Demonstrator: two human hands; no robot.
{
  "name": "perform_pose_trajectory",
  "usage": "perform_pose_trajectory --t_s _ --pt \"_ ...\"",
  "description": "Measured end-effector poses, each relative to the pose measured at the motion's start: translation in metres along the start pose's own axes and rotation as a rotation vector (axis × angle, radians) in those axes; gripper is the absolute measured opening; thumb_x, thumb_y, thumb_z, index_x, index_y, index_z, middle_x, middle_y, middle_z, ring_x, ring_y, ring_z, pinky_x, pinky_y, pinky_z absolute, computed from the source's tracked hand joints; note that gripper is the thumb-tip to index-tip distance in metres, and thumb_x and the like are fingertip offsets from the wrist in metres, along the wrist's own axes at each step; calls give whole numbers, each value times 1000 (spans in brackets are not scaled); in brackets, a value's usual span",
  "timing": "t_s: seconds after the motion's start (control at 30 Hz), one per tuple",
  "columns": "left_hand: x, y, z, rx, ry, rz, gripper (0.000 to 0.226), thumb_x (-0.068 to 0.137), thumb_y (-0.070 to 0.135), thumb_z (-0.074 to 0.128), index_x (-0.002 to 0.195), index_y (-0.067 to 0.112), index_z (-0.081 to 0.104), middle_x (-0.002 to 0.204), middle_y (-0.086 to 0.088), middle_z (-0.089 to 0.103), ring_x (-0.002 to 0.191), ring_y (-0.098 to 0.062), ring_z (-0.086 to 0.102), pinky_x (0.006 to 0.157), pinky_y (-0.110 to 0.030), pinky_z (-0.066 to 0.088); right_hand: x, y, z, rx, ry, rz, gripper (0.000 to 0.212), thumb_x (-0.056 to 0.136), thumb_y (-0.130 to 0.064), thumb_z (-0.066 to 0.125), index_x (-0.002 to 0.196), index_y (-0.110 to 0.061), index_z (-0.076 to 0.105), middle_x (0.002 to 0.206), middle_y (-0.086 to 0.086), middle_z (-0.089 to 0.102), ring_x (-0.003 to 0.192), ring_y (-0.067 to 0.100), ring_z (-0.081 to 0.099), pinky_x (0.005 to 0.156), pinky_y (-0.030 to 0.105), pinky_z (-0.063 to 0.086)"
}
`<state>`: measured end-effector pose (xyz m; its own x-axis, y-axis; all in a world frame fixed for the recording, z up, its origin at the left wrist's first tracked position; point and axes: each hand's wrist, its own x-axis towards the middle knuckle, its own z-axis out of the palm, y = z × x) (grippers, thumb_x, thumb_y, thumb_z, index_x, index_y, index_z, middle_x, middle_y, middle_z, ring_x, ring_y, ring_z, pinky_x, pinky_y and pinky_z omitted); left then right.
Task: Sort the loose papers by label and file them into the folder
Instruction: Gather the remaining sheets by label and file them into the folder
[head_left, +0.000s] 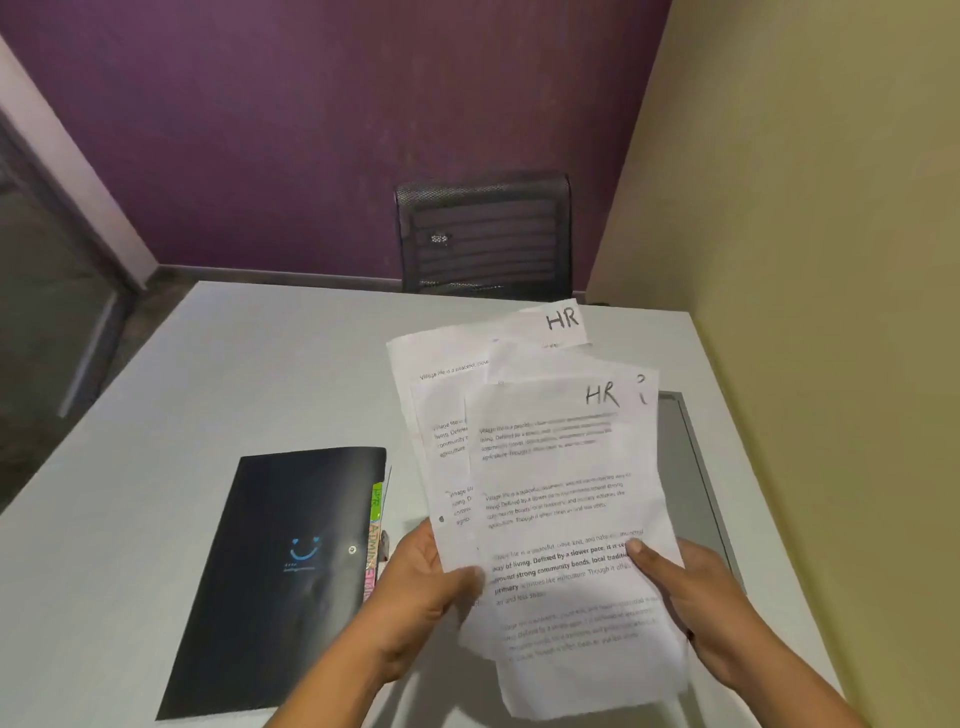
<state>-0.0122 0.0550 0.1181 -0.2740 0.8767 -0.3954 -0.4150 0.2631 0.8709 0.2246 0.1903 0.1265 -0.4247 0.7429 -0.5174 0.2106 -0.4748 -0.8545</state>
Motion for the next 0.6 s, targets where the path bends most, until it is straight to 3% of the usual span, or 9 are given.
perform_pose_trajectory --t_s 0.07,0.13,0.2,0.27,0.37,0.43,0.5,0.53,0.6 --pt "2 4 2 21 113 11 41 86 17 73 125 17 62 119 -1 72 112 -22 67 104 -49 47 3 2 -1 -82 10 -43 17 94 -11 62 106 -3 73 89 9 79 59 7 72 50 13 50" --pt "4 8 2 15 235 23 32 96 28 58 127 21 61 118 5 72 111 -17 68 104 -46 48 5 5 -3 -151 1 -48 12 93 -7 64 98 -3 74 73 3 77 46 1 64 43 8 43" --pt "5 11 2 -2 233 30 26 100 20 52 124 24 62 119 5 72 113 -18 67 104 -47 48 5 9 -6 -166 -34 -53 13 91 -5 66 98 -7 76 86 10 79 66 12 75 62 21 57" --pt "5 12 3 6 191 27 34 100 3 50 117 28 66 118 4 73 112 -20 67 101 -46 49 4 11 -6 -165 -65 -32 19 90 -2 67 106 -9 76 105 15 77 90 27 76 86 42 58" --pt "4 13 2 1 176 40 55 90 -14 46 104 31 74 114 0 74 109 -22 69 94 -41 52 3 11 -7 -116 -96 -51 31 79 -14 81 108 -5 74 105 19 76 78 19 77 65 26 59" --pt "6 11 2 -26 145 67 45 89 -10 56 111 26 71 116 -2 73 110 -22 68 94 -42 51 2 10 -6 -129 -95 -73 43 71 -21 88 107 -2 73 98 17 77 67 14 75 54 16 54" --pt "7 8 2 -20 103 100 47 79 0 74 120 19 65 119 -4 72 111 -23 68 94 -42 53 0 9 -4 -105 -70 -94 20 83 0 74 102 0 72 87 14 77 49 5 67 42 10 45" --pt "7 7 3 2 102 106 51 73 2 78 120 16 65 118 -5 72 109 -22 69 91 -39 55 0 9 -2 -108 -49 -103 18 85 5 70 101 -1 72 87 12 77 49 5 67 42 10 45" --pt "8 8 8 35 118 131 46 74 -1 78 116 15 67 114 -5 74 103 -20 71 82 -29 58 3 11 -2 -134 -65 -135 23 83 -9 78 105 -7 73 95 8 79 75 18 77 58 18 54"
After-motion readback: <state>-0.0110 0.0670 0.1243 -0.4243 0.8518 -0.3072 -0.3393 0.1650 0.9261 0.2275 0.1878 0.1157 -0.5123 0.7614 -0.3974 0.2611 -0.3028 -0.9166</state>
